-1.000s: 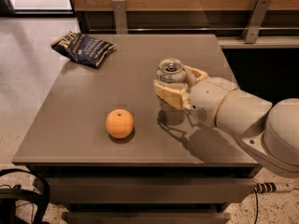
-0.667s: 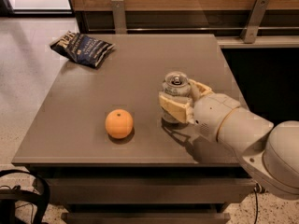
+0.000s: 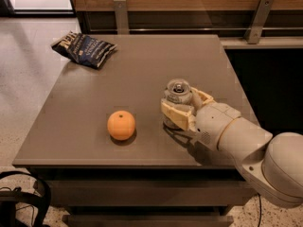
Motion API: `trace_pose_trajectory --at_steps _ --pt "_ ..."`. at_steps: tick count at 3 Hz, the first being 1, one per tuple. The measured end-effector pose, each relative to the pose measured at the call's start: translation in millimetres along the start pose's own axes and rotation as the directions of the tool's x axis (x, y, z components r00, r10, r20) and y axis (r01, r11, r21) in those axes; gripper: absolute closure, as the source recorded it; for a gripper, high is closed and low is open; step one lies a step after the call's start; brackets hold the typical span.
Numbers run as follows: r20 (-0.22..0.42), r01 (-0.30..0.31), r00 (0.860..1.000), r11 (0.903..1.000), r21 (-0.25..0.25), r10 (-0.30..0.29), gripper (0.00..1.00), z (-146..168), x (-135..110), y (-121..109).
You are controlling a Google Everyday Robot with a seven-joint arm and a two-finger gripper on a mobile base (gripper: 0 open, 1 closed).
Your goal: Move 7up can near orange
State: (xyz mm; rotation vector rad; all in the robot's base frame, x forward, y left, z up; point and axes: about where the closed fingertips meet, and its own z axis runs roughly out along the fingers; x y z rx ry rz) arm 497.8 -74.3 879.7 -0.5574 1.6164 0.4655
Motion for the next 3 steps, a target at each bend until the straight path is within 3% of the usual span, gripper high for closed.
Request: trace_pose_trajectory --at_steps 3 --pt "0.0 0.0 1.0 1.0 0.0 0.0 0.11 0.1 -0.4 0.2"
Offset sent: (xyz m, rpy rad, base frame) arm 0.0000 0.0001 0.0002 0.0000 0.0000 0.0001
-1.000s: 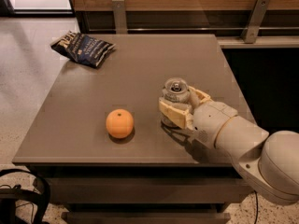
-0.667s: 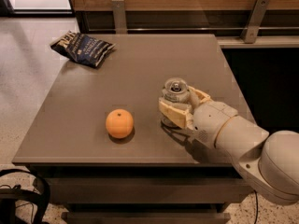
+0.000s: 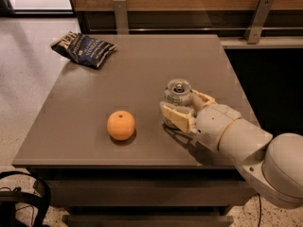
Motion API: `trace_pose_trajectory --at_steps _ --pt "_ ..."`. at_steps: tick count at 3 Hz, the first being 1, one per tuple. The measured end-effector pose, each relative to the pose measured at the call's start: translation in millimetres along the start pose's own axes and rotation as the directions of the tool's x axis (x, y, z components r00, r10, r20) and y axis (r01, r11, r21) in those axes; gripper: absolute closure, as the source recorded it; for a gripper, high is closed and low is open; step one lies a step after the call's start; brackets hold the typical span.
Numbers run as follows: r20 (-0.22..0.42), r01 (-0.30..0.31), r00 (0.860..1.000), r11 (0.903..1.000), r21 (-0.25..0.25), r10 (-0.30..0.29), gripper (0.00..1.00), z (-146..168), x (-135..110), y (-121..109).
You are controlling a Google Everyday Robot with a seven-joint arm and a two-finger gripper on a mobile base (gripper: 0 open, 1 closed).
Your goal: Move 7up can near orange
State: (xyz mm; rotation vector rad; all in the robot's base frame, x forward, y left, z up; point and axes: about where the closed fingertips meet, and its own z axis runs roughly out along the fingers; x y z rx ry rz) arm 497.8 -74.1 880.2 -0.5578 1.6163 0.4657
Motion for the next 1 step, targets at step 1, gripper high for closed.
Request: trace_pose_trajectory --at_steps 1 --pt "0.0 0.001 1.0 1.0 -0.002 -0.001 0.0 0.7 -0.5 1.2"
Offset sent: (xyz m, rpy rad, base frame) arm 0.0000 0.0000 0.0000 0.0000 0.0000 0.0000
